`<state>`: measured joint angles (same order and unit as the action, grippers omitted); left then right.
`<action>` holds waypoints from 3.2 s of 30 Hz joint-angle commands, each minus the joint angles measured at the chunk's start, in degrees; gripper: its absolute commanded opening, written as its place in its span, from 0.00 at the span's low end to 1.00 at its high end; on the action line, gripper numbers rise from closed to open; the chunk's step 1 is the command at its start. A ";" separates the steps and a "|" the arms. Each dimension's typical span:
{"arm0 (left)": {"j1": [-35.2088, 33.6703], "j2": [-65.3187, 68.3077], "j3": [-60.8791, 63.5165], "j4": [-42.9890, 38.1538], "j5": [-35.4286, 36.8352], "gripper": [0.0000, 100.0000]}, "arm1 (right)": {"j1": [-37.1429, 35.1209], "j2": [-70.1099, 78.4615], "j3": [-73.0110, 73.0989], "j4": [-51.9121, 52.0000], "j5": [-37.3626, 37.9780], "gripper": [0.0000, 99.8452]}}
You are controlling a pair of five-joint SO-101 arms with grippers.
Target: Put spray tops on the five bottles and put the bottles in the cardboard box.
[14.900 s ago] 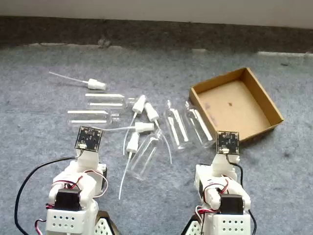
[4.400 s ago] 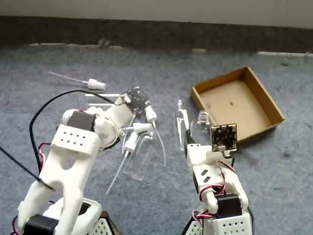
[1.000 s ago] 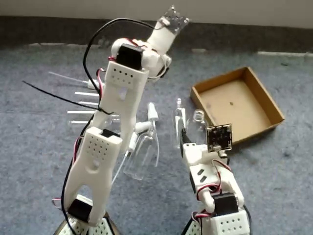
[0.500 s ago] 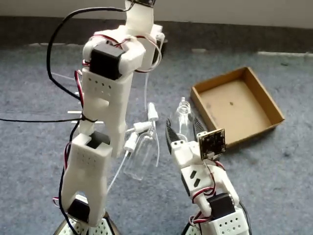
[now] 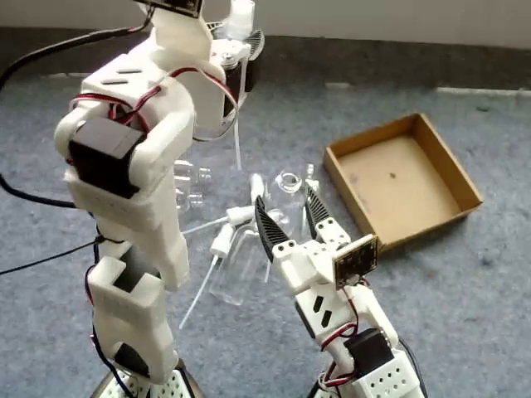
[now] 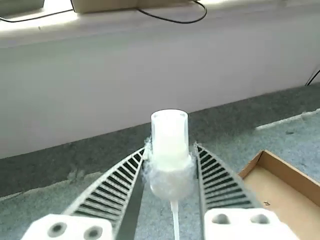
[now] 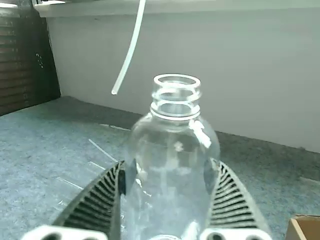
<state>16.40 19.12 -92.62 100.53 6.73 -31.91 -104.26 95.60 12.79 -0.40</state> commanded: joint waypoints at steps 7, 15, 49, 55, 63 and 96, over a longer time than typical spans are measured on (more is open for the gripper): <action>0.57 -12.97 -1.89 0.70 0.62 0.04 | -0.31 -1.10 7.34 2.77 -0.26 0.09; 0.48 -16.57 -1.89 0.79 0.62 0.04 | -0.31 -1.10 7.25 8.31 -0.26 0.09; 0.92 -53.14 65.80 -13.10 0.18 0.00 | -0.31 -1.10 7.16 9.89 -0.09 0.09; 0.92 -57.01 85.14 -30.51 0.18 0.00 | -0.31 -1.10 7.16 9.98 -0.09 0.09; 1.98 -65.01 108.79 -59.25 0.18 0.00 | -0.31 -1.10 7.16 10.07 -0.09 0.09; 10.42 -84.70 128.66 -83.43 0.53 0.00 | -0.31 -1.10 7.08 13.32 0.00 0.09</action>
<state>27.38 -60.00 38.20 12.35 6.73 -32.09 -104.26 95.60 25.80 -0.48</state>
